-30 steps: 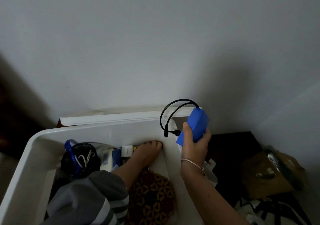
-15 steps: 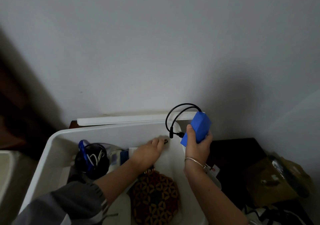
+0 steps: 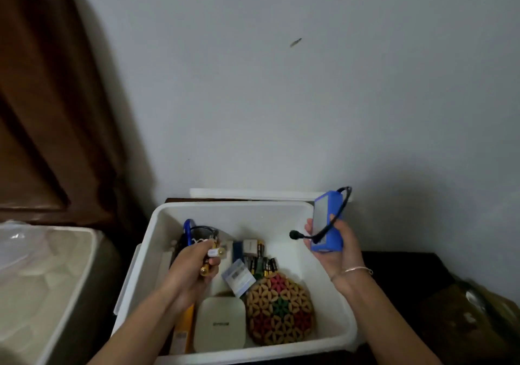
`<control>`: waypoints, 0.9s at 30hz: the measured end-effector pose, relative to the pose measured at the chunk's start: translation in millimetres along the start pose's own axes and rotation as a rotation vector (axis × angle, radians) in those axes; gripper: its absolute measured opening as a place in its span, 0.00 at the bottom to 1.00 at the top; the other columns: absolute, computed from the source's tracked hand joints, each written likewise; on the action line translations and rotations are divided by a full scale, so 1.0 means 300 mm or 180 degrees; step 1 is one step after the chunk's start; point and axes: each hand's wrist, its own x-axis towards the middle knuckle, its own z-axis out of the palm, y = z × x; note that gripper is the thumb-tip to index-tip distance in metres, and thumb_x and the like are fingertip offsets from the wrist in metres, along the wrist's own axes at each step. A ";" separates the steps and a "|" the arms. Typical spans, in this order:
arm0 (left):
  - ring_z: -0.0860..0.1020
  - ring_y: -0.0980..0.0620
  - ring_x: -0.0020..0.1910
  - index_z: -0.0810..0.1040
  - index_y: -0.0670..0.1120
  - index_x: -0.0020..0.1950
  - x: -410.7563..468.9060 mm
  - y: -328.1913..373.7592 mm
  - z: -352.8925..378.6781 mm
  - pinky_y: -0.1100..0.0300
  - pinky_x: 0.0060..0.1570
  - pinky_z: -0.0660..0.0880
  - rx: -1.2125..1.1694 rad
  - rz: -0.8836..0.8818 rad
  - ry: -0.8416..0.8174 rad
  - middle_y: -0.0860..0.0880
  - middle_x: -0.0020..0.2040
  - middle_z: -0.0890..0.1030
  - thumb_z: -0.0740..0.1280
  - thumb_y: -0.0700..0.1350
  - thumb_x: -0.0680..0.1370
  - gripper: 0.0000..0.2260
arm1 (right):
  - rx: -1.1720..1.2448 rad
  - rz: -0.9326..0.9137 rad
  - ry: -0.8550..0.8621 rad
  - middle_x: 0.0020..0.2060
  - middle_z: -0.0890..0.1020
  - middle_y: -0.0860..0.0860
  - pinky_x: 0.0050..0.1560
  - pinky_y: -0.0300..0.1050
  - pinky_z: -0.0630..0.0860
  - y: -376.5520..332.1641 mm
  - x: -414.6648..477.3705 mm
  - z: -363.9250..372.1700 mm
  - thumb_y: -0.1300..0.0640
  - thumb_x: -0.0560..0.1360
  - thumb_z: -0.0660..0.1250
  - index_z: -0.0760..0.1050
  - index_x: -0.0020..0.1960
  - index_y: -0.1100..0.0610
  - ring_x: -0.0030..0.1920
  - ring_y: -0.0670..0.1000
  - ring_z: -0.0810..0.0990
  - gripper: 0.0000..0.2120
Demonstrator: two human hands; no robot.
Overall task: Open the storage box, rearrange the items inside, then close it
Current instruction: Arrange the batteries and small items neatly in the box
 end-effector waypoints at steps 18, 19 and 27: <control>0.74 0.55 0.25 0.73 0.39 0.58 -0.084 -0.059 -0.135 0.66 0.15 0.67 -0.1127 -0.0355 -0.0191 0.47 0.30 0.75 0.60 0.42 0.81 0.09 | -0.3855 0.0083 0.0416 0.32 0.71 0.53 0.39 0.44 0.68 0.138 0.021 0.125 0.59 0.74 0.66 0.74 0.44 0.58 0.38 0.53 0.72 0.03; 0.74 0.55 0.25 0.73 0.39 0.57 -0.082 -0.060 -0.137 0.66 0.15 0.66 -0.1131 -0.0351 -0.0190 0.47 0.30 0.74 0.60 0.42 0.81 0.09 | -0.4249 -0.0035 0.0422 0.30 0.70 0.52 0.38 0.44 0.68 0.147 0.046 0.124 0.58 0.74 0.67 0.72 0.38 0.58 0.37 0.53 0.71 0.08; 0.70 0.58 0.22 0.73 0.39 0.57 -0.067 -0.067 -0.123 0.66 0.15 0.64 -0.0812 -0.0234 -0.0124 0.49 0.28 0.72 0.59 0.42 0.82 0.08 | -0.6071 0.0145 0.1033 0.43 0.81 0.54 0.42 0.45 0.75 0.230 0.221 0.084 0.60 0.76 0.63 0.77 0.48 0.59 0.43 0.54 0.80 0.05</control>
